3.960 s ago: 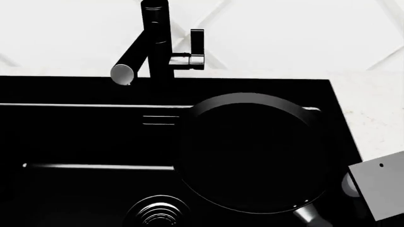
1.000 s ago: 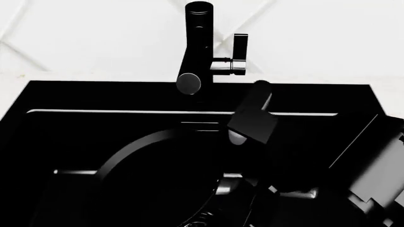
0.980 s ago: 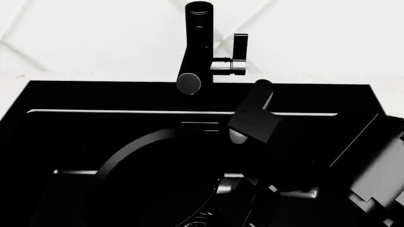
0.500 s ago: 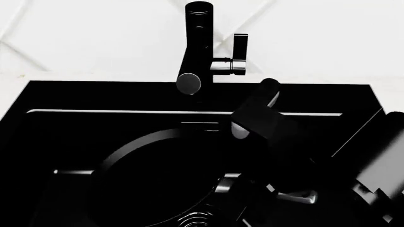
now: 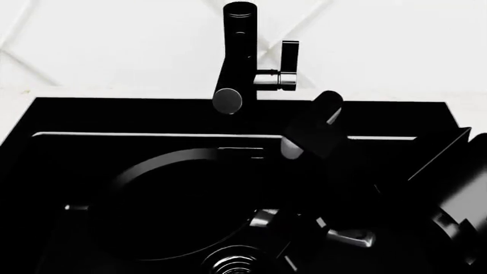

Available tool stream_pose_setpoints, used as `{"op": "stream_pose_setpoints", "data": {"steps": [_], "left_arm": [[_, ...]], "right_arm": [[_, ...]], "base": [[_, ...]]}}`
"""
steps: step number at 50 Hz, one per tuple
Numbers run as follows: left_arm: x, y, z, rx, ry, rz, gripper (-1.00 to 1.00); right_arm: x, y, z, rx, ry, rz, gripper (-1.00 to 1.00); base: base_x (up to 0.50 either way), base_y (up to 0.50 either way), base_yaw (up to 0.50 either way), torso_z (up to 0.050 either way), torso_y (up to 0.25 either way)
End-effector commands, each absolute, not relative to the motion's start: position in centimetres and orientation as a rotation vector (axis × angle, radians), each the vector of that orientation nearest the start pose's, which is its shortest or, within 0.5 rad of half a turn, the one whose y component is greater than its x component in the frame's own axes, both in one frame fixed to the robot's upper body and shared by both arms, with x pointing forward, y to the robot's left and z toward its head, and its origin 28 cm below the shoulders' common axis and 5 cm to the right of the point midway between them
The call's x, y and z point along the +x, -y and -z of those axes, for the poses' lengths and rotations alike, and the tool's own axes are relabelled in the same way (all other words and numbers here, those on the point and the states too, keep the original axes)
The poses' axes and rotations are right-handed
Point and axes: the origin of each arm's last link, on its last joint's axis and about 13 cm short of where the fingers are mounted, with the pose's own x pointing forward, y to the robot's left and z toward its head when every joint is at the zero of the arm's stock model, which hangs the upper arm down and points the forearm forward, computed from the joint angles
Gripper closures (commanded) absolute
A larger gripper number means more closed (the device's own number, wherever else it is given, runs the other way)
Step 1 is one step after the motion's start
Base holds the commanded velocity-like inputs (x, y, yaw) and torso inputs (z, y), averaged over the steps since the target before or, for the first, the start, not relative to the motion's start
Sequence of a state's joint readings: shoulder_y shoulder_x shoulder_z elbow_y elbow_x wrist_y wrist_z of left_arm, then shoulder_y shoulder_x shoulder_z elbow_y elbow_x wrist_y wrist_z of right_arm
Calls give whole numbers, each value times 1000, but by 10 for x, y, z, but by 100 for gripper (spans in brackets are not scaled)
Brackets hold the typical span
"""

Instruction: Pick the pan and sponge and place them into the sink. Then turn on the water.

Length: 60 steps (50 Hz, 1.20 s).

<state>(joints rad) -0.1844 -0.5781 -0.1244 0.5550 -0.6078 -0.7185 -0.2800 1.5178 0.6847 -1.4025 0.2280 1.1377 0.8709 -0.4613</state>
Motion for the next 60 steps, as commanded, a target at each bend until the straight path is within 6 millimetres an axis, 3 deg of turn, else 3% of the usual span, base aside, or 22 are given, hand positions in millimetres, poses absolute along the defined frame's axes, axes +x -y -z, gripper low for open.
{"op": "stream_pose_setpoints", "data": {"steps": [1, 16, 33, 60], "left_arm": [[217, -299, -151, 93, 5, -95, -100], [217, -301, -153, 67, 12, -92, -100], [215, -300, -155, 94, 70, -75, -100], [213, -303, -153, 123, 65, -53, -100]], "right_arm": [[343, 161, -253, -369, -672, -922, 100], [342, 160, -253, -283, -682, -903, 100], [343, 161, -253, -305, -671, -922, 100], [343, 161, -253, -306, -682, -930, 100]], "base": [[0, 0, 0, 0, 0], [0, 0, 0, 1, 1], [0, 0, 0, 1, 2], [-1, 0, 0, 17, -219]]}}
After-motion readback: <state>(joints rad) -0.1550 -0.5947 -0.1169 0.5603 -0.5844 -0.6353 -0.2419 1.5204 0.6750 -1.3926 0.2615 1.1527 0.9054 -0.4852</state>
